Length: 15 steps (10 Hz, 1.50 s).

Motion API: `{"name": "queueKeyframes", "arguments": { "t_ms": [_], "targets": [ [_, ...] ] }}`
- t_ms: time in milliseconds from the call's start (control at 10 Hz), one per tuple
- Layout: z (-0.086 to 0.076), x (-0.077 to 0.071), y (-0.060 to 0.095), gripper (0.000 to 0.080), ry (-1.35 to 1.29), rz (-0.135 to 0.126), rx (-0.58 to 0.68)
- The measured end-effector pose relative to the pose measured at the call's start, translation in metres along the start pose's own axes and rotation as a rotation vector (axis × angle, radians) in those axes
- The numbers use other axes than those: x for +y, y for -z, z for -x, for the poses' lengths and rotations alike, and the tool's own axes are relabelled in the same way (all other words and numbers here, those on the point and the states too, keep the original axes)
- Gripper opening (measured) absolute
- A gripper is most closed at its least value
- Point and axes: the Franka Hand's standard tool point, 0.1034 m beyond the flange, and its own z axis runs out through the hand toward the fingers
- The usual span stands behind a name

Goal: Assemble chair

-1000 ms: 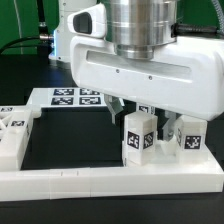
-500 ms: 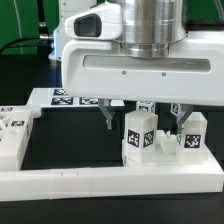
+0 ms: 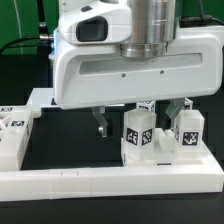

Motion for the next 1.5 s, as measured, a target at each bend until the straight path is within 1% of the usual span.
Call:
{"name": "queueKeyframes", "arguments": {
  "t_ms": [100,200,300,400,800,900,1000,1100,1200,1300,1500],
  "targets": [
    [-0.0003,0.0023,0.0007,0.0649,0.035,0.000,0.000],
    [0.0001,0.0029,0.0004,0.0649,0.112,0.005,0.000],
    [0.0022,0.0010,-0.0004,0.0649,0.184,0.009,-0.003],
    [0.0043,0.0002,0.0005,0.0649,0.237,0.007,-0.004],
    [0.0050,-0.0039,-0.0001,0.0649,0.226,0.005,-0.001],
    [0.0052,-0.0038,-0.0009,0.0548,0.226,0.005,-0.002],
    [0.0053,-0.0034,-0.0010,0.0412,0.225,0.005,-0.002],
    [0.0054,-0.0034,-0.0011,0.0412,0.221,0.005,-0.003],
    [0.0056,-0.0031,-0.0016,0.0289,0.197,0.005,-0.003],
    [0.0057,-0.0029,-0.0018,0.0289,0.197,0.005,-0.004],
    [0.0058,-0.0033,-0.0023,0.0289,0.046,0.003,-0.004]
  ]
}}
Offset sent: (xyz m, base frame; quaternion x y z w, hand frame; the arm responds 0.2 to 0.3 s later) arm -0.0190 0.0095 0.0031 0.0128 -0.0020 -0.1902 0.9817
